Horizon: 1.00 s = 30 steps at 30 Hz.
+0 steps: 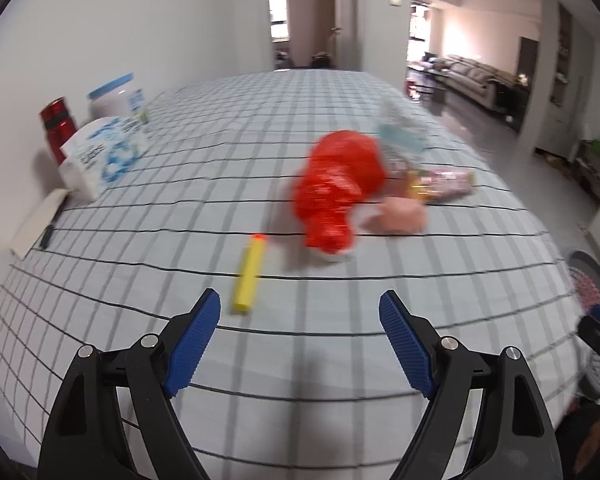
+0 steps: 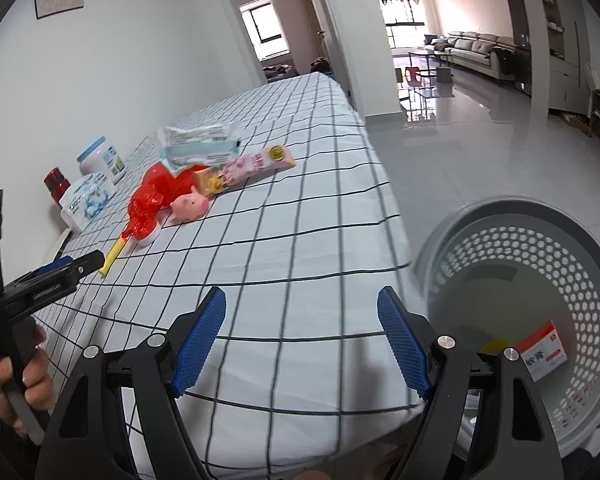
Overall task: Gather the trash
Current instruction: 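Move both open grippers back from the basket toward the table, then close the left gripper on the yellow foam dart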
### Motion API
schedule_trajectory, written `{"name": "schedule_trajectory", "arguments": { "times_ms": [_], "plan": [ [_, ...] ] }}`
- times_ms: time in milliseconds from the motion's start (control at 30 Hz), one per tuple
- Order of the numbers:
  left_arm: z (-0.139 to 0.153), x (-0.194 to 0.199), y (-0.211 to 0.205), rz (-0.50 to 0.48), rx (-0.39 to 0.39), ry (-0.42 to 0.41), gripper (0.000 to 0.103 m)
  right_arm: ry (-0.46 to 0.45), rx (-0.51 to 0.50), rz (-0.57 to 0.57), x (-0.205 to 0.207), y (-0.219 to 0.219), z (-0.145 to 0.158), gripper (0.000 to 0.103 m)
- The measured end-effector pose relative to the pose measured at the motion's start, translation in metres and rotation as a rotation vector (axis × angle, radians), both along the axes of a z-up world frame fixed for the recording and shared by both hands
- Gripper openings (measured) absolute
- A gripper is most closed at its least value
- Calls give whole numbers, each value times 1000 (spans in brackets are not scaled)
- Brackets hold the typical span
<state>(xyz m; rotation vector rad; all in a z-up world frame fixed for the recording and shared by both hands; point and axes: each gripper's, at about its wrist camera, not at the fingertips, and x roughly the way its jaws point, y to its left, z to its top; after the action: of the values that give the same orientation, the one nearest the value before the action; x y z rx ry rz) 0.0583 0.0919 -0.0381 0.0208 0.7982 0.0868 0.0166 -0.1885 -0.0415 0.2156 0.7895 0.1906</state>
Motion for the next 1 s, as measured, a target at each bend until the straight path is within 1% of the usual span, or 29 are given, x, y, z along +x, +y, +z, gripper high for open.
{"name": "schedule_trajectory", "arguments": {
  "times_ms": [100, 300, 500, 567, 600, 667, 700, 767, 833, 867, 1000],
  "plan": [
    [-9, 12, 17, 31, 9, 23, 80, 11, -11, 7, 4, 5, -3, 75],
    [-21, 31, 27, 54, 13, 63, 78, 27, -18, -5, 13, 8, -6, 75],
    [-29, 42, 32, 64, 9, 82, 68, 31, -26, -9, 19, 10, -4, 75],
    [-32, 45, 36, 66, -3, 94, 59, 35, -27, -3, 22, 13, -4, 75],
    [-33, 46, 37, 67, -12, 102, 56, 38, -29, 2, 25, 16, -4, 75],
    [-34, 46, 39, 65, -24, 104, 45, 40, -32, 11, 28, 20, -5, 75],
    [-34, 46, 39, 63, -25, 101, 41, 42, -35, 17, 29, 22, -5, 75],
    [-34, 48, 40, 52, -30, 98, 24, 47, -36, 29, 33, 28, -6, 75],
    [-34, 49, 40, 39, -35, 96, 16, 49, -39, 40, 36, 34, -6, 75],
    [-34, 49, 39, 30, -38, 96, 13, 49, -40, 44, 38, 36, -7, 75],
    [-33, 51, 40, 8, -54, 85, 12, 51, -44, 68, 46, 49, -6, 75]
  ]
}}
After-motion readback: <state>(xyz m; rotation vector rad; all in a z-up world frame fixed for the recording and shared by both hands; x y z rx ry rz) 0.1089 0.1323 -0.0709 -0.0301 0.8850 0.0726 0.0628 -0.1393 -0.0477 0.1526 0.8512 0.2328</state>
